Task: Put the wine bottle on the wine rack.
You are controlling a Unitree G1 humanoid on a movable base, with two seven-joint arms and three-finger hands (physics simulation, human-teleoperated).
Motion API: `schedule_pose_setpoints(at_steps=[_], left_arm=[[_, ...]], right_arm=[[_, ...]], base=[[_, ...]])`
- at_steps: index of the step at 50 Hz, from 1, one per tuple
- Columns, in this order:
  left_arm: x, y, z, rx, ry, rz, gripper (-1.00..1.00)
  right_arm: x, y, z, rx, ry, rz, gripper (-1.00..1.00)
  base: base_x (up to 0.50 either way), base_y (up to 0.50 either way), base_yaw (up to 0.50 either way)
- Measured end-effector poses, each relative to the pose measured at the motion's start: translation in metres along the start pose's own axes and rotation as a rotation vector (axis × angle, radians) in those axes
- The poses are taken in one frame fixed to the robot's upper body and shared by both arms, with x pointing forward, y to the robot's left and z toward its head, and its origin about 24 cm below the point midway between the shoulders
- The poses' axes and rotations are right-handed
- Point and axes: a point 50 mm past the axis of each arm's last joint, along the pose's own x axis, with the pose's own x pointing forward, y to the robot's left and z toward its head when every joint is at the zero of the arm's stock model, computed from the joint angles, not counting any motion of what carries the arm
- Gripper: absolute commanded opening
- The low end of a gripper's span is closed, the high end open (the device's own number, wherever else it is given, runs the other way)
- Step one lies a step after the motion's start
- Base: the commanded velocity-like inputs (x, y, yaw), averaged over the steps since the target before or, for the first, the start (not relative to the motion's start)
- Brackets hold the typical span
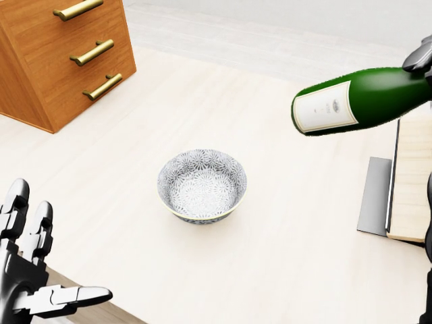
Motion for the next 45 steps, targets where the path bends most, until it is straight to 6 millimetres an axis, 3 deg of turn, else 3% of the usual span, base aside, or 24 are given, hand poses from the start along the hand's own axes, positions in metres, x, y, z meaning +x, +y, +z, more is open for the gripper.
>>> schedule_pose_setpoints(at_steps=[15,33,45], left_arm=[[0.001,-0.002,0.002,0.002,-0.01,-0.003,1.0],[0.001,-0.002,0.002,0.001,-0.01,-0.004,1.0],[0.002,-0.003,0.002,0.0,-0.01,-0.008,1.0]], right_arm=[[0.006,-0.029,0.001,-0.015,0.033,-0.103,-1.0],[0.004,-0.037,0.002,-0.01,0.044,-0.13,-1.0],[0.024,-0.046,0.016,-0.045,0.024,-0.124,-1.0]], base=[[0.0,0.0,0.0],[0.0,0.0,0.0],[0.0,0.0,0.0]])
